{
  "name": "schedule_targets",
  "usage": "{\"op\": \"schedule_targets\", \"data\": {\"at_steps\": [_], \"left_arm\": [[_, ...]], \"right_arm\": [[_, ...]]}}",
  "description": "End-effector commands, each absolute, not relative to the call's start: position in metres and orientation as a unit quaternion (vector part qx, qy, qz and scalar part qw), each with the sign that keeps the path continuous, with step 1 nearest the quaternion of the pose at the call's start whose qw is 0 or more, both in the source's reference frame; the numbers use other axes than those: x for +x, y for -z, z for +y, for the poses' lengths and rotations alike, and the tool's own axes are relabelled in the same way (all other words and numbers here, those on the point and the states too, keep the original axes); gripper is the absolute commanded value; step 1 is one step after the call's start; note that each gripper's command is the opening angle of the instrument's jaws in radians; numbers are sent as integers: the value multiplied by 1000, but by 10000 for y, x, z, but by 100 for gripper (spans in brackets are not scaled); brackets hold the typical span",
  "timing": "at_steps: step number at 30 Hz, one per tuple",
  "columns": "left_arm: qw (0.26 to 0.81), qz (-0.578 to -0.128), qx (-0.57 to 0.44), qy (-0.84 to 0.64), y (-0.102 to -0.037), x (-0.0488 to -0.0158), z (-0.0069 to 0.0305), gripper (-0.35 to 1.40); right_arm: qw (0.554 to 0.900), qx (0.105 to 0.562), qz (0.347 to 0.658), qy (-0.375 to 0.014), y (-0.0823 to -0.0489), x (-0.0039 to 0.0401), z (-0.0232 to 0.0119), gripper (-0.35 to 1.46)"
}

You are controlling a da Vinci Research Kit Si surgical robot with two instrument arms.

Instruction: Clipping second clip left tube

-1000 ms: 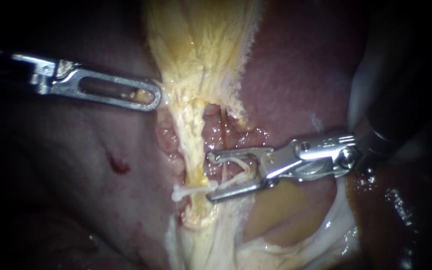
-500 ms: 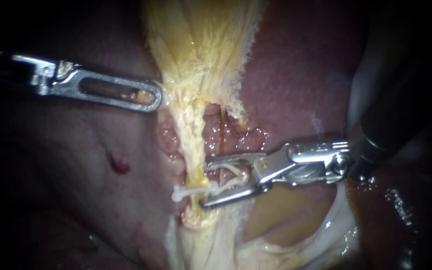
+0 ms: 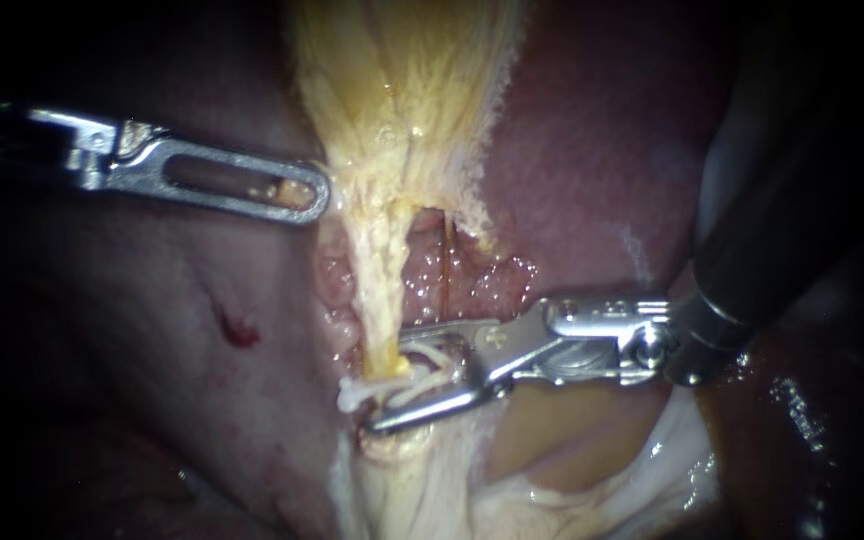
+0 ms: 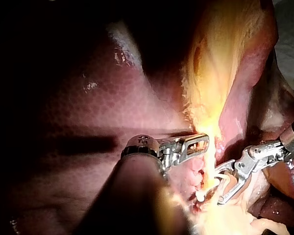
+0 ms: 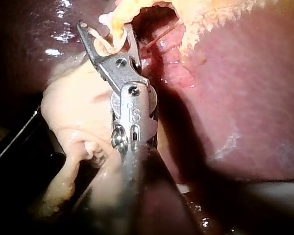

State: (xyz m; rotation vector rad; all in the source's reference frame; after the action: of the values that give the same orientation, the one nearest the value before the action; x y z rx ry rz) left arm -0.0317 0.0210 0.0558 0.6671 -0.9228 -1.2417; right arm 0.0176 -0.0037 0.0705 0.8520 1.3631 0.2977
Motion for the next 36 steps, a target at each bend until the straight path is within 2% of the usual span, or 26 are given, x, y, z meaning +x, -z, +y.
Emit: {"op": "schedule_targets", "data": {"at_steps": [1, 15, 26, 36], "left_arm": [[666, -408, 295, 550, -559, -318, 210, -35], [665, -408, 295, 551, -560, -322, 212, -35], [665, -408, 295, 551, -560, -323, 212, -35], [666, -408, 295, 550, -562, -321, 213, -35]], "right_arm": [[681, 383, 610, -130, -704, 178, -38, 50], [672, 395, 614, -125, -710, 202, -48, 49], [670, 395, 617, -125, -711, 203, -47, 49], [658, 403, 625, -118, -689, 201, -57, 49]]}}
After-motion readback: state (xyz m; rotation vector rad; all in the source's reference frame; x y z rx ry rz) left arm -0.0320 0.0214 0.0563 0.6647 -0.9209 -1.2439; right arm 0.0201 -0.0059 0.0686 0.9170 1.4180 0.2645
